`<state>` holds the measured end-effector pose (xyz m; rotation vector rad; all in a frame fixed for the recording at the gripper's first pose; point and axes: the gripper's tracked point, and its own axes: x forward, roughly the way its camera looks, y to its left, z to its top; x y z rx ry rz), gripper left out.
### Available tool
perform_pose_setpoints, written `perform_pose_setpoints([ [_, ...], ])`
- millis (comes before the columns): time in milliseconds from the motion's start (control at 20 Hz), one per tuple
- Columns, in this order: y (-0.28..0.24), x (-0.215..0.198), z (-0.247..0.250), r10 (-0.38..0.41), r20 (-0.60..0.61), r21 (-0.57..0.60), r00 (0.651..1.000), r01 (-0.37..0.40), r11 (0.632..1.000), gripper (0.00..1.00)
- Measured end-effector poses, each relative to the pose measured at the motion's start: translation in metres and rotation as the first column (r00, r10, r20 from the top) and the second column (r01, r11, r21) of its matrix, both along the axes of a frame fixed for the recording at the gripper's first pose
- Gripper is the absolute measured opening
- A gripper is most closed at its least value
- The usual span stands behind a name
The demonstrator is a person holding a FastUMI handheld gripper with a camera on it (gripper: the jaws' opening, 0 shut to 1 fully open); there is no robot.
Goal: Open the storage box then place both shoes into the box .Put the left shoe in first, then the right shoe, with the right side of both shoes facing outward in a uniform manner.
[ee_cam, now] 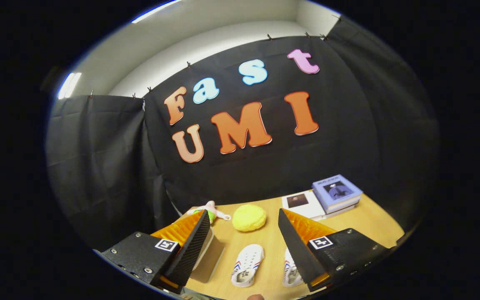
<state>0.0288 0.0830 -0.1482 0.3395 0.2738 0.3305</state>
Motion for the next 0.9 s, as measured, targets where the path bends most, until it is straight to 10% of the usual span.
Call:
perform_pose_setpoints([
  [300,0.058,0.007,-0.07,0.16,-0.113,0.191,0.981,-0.137,0.972,0.98],
  [900,0.173,0.019,-0.14,0.475,-0.255,0.58,0.842,-0.26,0.772,0.98],
])
